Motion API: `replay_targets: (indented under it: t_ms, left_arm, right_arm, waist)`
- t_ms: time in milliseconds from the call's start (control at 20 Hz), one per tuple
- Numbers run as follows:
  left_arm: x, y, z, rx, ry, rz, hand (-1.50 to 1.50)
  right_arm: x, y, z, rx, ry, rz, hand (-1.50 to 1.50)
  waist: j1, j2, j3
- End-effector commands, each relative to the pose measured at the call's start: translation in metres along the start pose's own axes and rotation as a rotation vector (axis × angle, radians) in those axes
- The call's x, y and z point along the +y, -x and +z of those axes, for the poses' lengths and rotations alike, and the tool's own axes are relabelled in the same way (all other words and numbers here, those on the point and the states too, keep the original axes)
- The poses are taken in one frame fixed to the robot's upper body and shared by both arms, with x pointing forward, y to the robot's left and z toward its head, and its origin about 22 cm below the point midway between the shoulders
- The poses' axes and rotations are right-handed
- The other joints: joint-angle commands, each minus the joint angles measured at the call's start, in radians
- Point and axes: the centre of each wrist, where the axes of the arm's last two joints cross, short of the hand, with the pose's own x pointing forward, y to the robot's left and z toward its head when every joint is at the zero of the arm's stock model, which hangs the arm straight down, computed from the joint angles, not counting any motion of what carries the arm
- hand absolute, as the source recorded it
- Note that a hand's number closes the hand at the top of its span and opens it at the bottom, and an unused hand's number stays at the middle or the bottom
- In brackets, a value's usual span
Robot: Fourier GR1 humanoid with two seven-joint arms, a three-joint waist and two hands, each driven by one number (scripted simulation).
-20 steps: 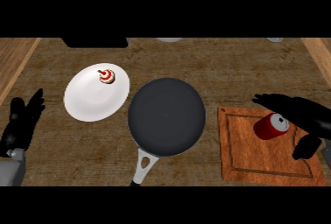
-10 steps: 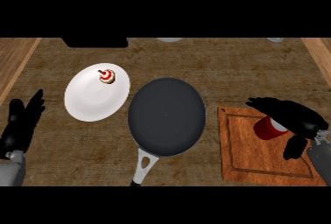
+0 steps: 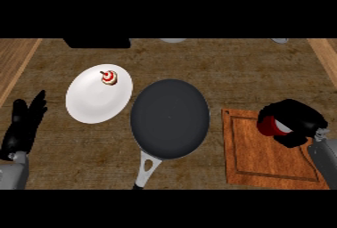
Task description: Pick the can from the cutting board and place it in the pan
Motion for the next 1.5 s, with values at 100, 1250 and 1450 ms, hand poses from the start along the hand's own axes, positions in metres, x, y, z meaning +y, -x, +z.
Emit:
replay_targets:
  t_ms: [100, 1250, 1450]
  left_arm:
    - [-0.002, -0.012, 0.013, 0.004, -0.007, -0.005, 0.00]
    - [0.001, 0.006, 0.011, 0.011, -0.019, -0.005, 0.00]
    - [0.011, 0.017, 0.010, 0.019, -0.001, -0.005, 0.00]
  right_arm:
    - [-0.013, 0.010, -0.005, -0.010, 0.077, 0.057, 1.50]
    - [0.017, -0.093, 0.105, 0.095, 0.776, -0.225, 1.50]
    - [-0.010, -0.118, 0.100, 0.075, 0.784, -0.279, 1.50]
  waist:
    - [0.001, -0.001, 0.000]
    - [-0.015, -0.006, 0.000]
    - [-0.004, -0.002, -0.001]
